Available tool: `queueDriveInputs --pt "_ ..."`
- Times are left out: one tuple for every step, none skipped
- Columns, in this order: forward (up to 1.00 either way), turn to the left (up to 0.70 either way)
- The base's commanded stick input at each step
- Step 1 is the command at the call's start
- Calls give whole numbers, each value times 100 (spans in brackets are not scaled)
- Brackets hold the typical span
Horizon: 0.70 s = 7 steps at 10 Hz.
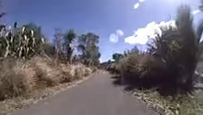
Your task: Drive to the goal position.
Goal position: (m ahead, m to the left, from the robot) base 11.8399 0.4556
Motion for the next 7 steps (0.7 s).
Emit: queueDriveInputs --pt "100 0" --pt "100 0" --pt "100 0" --pt "100 0" --pt "100 0" --pt "100 0" --pt "100 0"
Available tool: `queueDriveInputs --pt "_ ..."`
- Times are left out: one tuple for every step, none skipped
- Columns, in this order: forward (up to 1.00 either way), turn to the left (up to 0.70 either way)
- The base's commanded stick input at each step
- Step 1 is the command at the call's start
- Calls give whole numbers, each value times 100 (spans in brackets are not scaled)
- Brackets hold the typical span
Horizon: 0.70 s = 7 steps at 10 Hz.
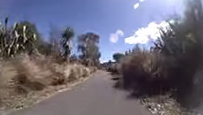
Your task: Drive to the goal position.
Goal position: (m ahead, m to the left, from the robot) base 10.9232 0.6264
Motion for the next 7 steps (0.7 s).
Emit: queueDriveInputs --pt "100 0" --pt "100 0" --pt "100 0" --pt "100 0" --pt "100 0" --pt "100 0" --pt "100 0"
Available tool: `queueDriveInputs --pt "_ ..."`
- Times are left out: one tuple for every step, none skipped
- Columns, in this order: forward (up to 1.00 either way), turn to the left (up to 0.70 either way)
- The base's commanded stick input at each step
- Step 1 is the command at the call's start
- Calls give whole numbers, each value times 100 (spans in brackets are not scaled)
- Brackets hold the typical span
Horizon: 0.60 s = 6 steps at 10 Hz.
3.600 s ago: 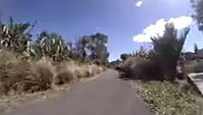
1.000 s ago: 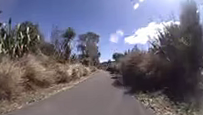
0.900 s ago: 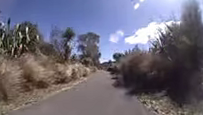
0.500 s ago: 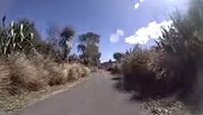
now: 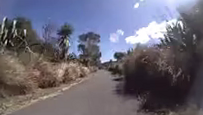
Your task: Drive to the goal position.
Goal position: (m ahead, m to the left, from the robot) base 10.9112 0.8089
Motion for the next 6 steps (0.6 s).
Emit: queueDriveInputs --pt "100 0" --pt "100 0" --pt "100 0" --pt "100 0" --pt "100 0" --pt "100 0"
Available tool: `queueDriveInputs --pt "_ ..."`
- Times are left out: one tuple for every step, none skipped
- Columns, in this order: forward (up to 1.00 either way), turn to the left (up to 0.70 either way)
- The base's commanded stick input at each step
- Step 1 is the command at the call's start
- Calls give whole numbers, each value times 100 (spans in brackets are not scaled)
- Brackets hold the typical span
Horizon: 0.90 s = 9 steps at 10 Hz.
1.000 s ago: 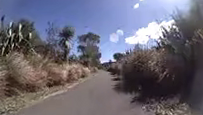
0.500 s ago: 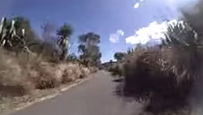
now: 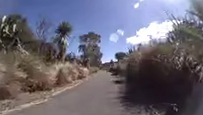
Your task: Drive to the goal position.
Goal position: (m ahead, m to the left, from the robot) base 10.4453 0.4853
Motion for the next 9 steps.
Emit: queueDriveInputs --pt "100 0" --pt "100 0" --pt "100 0" --pt "100 0" --pt "100 0" --pt "100 0" --pt "100 0" --pt "100 0" --pt "100 0"
